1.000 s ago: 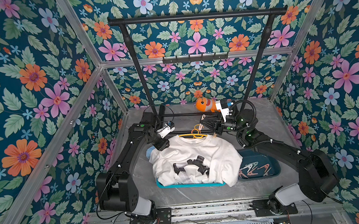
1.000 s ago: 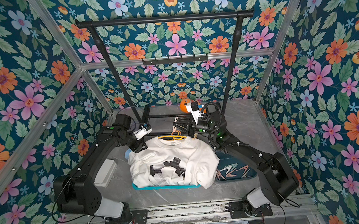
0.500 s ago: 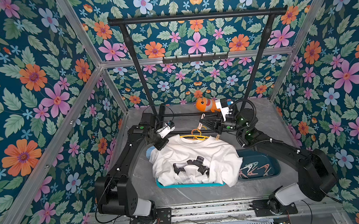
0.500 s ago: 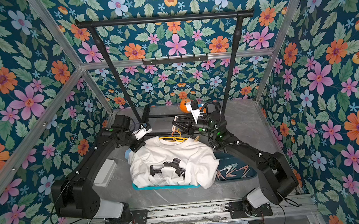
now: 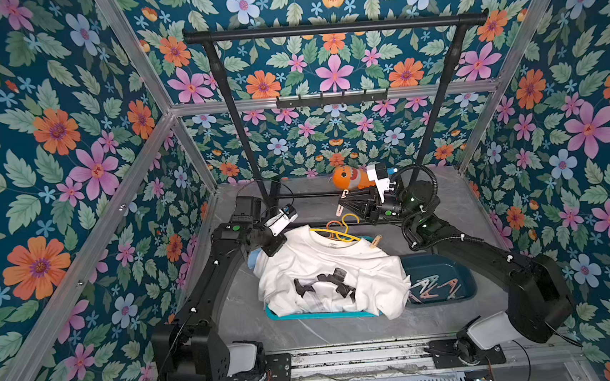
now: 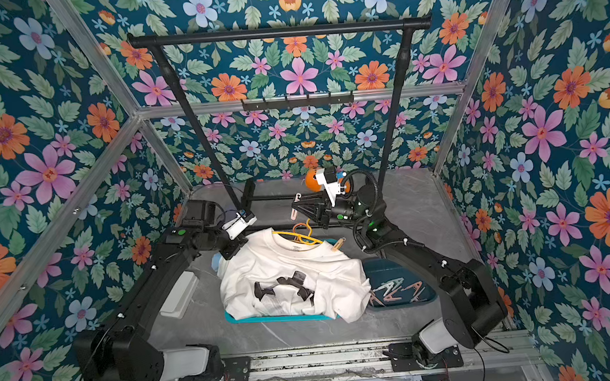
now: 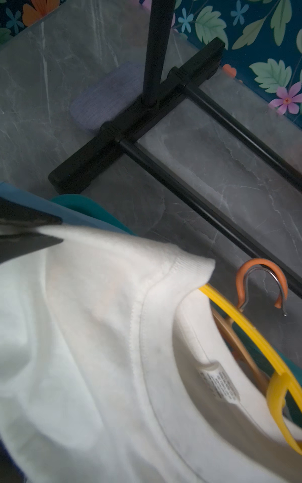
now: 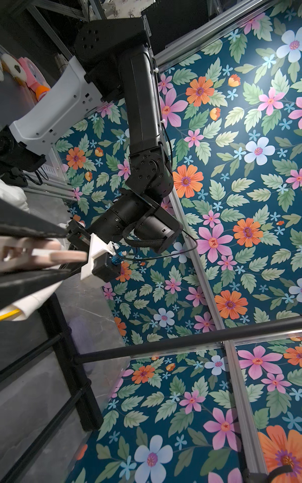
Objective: Use clothespins to secure the t-shirt on both sides of the hanger
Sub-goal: Pick up the hanger from the basket, then clamp the T-shirt on the hanger.
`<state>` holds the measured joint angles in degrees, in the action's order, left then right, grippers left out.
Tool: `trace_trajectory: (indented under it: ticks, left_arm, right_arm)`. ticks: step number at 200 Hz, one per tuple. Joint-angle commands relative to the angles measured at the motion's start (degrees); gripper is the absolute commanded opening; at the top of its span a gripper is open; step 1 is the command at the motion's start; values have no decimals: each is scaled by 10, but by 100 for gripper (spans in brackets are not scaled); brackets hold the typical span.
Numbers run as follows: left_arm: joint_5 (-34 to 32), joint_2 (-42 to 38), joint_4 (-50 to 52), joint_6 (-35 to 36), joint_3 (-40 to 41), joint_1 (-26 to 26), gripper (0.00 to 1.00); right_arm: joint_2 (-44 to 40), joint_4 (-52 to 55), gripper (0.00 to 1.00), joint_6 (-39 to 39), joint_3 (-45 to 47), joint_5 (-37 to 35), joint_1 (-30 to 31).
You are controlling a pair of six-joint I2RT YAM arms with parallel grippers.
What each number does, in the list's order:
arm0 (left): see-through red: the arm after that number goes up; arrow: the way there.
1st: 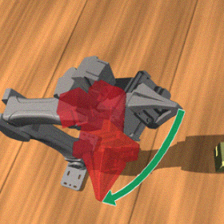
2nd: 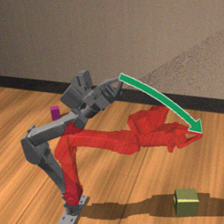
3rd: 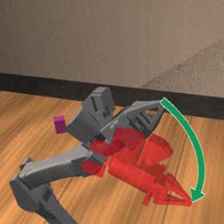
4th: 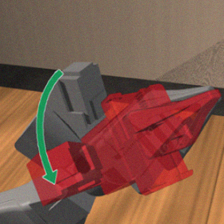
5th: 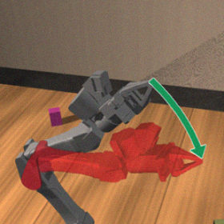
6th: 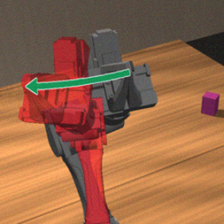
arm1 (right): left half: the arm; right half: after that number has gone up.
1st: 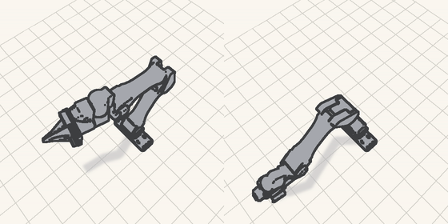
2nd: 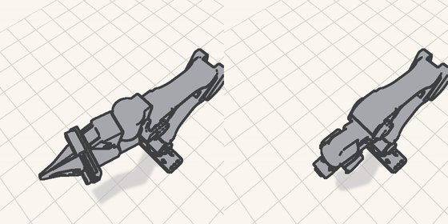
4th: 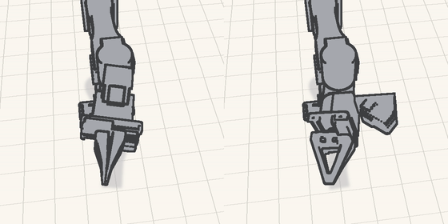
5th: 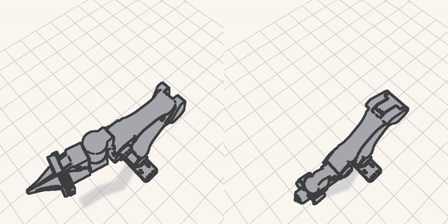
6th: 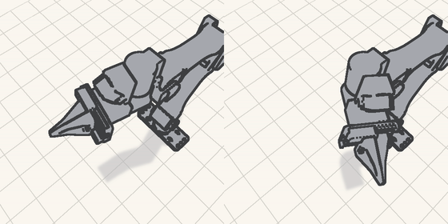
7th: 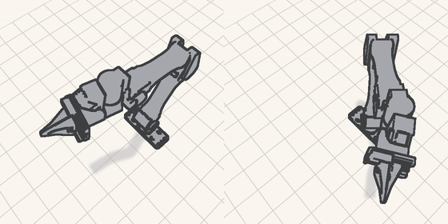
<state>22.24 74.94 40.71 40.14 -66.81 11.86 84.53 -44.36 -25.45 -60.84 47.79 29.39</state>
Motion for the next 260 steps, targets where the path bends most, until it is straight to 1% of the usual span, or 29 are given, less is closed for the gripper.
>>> trace_trajectory:
  ticks: [1, 23, 43, 55, 74, 89, 118, 153, 157, 184, 197, 221, 260]
  left_arm:
    - [34, -25, -77, -21, 12, 1, 0]
    - [40, -57, -128, -16, 35, 16, 0]
    - [21, -89, -184, -10, 61, 40, 0]
    - [4, -110, -218, -1, 80, 58, 0]
    - [-39, -141, -272, 17, 111, 93, 0]
    - [-66, -162, -312, 27, 137, 117, 0]
    - [-104, -195, -370, 35, 171, 140, 0]
    - [-104, -232, -420, 43, 202, 148, 0]
    - [-104, -237, -428, 44, 207, 148, 0]
    - [-115, -267, -471, 53, 236, 156, 0]
    - [-117, -277, -486, 56, 245, 156, 0]
    - [-120, -284, -503, 56, 253, 157, 0]
    - [-125, -286, -510, 60, 257, 157, 0]
  right_arm:
    - [-2, 31, 0, 10, -21, 3, 1]
    - [5, 87, 0, 17, -65, 11, 1]
    - [17, 143, 0, 25, -110, 19, 6]
    - [24, 191, 0, 40, -139, 13, 15]
    - [38, 288, 0, 75, -188, -12, 34]
    - [50, 329, 0, 93, -210, -30, 43]
    - [81, 394, 0, 81, -252, -49, 48]
    - [100, 408, 0, 75, -273, -56, 64]
    - [120, 412, 0, 74, -277, -57, 66]
    - [144, 433, 0, 51, -311, -59, 73]
    - [146, 435, 0, 46, -313, -72, 78]
    - [151, 449, 0, 46, -323, -80, 86]
    - [151, 426, 0, 4, -323, -62, 88]
